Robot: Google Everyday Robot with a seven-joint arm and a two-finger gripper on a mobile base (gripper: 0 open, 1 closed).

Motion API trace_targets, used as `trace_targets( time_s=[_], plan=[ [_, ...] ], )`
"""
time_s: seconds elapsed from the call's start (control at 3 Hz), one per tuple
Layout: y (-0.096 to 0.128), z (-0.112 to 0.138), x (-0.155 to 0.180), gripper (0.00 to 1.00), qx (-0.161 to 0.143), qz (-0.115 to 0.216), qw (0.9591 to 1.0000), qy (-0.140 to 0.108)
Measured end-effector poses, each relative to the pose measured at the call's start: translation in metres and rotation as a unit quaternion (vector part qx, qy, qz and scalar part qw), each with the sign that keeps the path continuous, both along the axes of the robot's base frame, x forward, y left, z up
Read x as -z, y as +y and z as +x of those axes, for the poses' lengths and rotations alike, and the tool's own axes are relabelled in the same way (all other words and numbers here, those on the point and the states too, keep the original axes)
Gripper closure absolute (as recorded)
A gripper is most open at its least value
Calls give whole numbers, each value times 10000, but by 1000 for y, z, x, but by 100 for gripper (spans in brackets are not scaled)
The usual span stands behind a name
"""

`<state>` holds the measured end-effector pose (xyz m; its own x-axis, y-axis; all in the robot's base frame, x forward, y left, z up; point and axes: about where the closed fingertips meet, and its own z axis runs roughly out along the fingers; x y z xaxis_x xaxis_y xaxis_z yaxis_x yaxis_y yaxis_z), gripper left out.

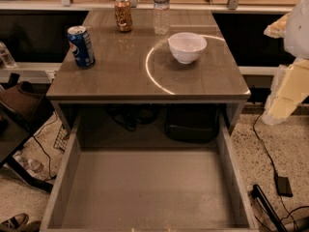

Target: Place pepsi can into top drawer

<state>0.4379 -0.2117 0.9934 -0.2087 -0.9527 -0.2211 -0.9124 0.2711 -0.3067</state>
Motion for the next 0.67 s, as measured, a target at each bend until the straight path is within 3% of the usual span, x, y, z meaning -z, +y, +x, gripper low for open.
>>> trace_targets(
  time_s=[0.33,0.67],
  plan=[
    [2,1,-2,0,-21,43,10000,-66],
    [20,19,-7,0,-32,427,9987,-290]
  ],
)
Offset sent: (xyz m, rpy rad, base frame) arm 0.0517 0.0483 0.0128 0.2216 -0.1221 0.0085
